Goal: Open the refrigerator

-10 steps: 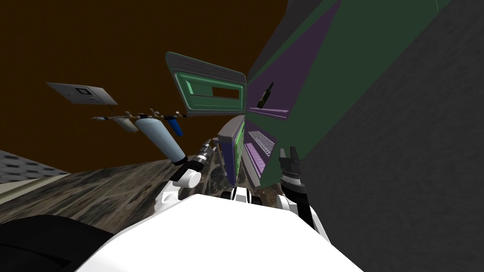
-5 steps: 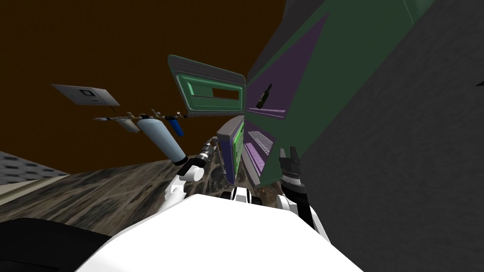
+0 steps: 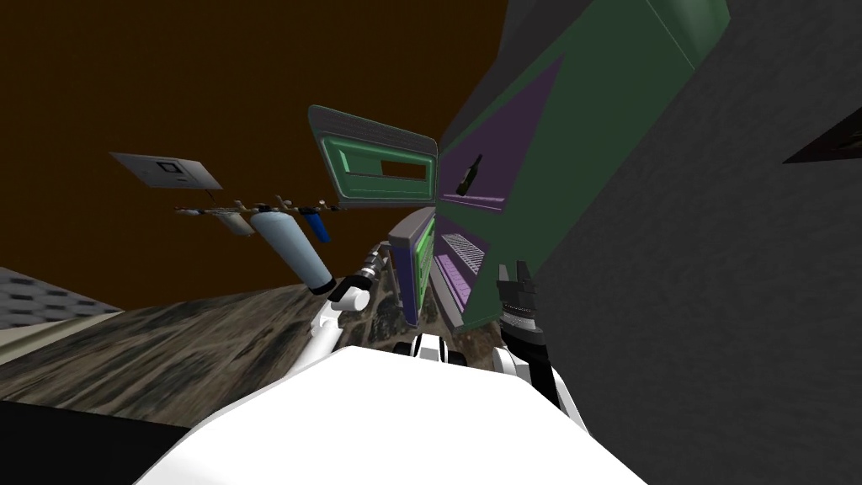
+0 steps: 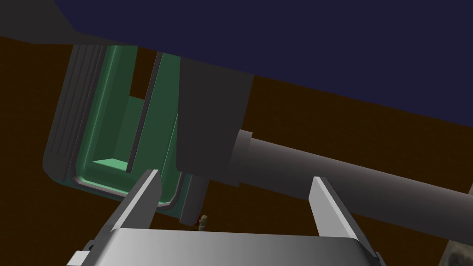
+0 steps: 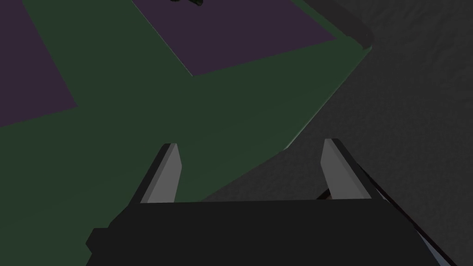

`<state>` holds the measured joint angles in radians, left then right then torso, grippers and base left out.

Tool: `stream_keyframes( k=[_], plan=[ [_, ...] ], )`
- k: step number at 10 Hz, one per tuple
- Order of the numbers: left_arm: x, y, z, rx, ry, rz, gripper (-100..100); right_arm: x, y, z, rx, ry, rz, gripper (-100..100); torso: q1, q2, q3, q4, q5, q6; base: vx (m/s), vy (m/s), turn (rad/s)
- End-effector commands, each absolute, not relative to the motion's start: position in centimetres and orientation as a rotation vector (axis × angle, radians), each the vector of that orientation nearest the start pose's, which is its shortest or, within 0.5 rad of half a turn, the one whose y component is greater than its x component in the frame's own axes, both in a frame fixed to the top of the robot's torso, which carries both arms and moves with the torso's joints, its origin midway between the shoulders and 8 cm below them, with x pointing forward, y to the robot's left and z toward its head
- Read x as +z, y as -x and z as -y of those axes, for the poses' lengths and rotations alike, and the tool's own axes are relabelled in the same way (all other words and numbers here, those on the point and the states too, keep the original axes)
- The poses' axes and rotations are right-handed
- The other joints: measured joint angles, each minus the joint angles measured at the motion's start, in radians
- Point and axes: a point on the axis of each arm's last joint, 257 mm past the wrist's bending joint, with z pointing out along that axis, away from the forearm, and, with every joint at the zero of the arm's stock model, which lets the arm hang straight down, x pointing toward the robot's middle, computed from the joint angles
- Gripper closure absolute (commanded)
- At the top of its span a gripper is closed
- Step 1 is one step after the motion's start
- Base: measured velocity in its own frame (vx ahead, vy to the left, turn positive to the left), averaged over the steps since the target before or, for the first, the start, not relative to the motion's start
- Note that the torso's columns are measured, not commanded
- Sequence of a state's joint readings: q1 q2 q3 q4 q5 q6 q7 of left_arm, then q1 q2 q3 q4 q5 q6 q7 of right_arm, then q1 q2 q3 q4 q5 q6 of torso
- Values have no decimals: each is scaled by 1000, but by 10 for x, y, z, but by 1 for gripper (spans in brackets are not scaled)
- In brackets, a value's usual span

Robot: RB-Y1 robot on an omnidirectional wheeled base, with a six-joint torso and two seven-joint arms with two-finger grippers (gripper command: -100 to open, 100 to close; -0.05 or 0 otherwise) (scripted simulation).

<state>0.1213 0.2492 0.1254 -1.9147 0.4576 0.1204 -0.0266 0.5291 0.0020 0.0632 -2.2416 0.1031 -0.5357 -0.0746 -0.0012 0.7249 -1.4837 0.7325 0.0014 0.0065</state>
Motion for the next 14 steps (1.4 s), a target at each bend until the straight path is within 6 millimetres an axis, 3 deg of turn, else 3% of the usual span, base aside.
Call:
stream_keyframes(
  k=[1, 4, 6, 7, 8, 11, 13, 14],
  plan=[
    [-119, -519, -346, -1325, 1219, -977, -100, 3, -347, 249, 1358, -654, -678, 0, 1, 0, 0, 0, 0, -2, -135, 27, -130],
    [-121, -543, -342, -1335, 1233, -979, -100, 3, -348, 249, 1358, -654, -678, 0, 0, 8, 5, 5, -2, -5, -88, 20, -33],
    [-142, -546, -347, -1312, 1272, -997, -100, 3, -347, 249, 1358, -654, -678, 0, -1, 3, 2, 2, -1, -1, 8, -1, 16],
    [-142, -546, -347, -1312, 1272, -997, -100, 3, -347, 249, 1358, -654, -678, 0, 0, 0, 0, 0, 0, 0, 5, -6, -7],
    [-121, -556, -360, -1303, 1225, -949, -100, 3, -347, 249, 1358, -654, -678, 0, 2, -2, -1, -2, 2, 0, -145, 23, -138],
    [-123, -580, -355, -1312, 1244, -955, -100, 3, -348, 249, 1358, -654, -678, 0, 0, 5, 3, 4, -1, -3, -91, 22, -32],
    [-142, -584, -359, -1292, 1280, -971, -100, 3, -347, 249, 1358, -654, -678, 0, -2, 0, 0, 2, -2, 1, 9, -8, 24],
    [-121, -592, -371, -1282, 1239, -922, -100, 3, -347, 249, 1358, -654, -678, 0, 0, -3, -2, -1, 0, 3, -142, 25, -162]
  ],
)
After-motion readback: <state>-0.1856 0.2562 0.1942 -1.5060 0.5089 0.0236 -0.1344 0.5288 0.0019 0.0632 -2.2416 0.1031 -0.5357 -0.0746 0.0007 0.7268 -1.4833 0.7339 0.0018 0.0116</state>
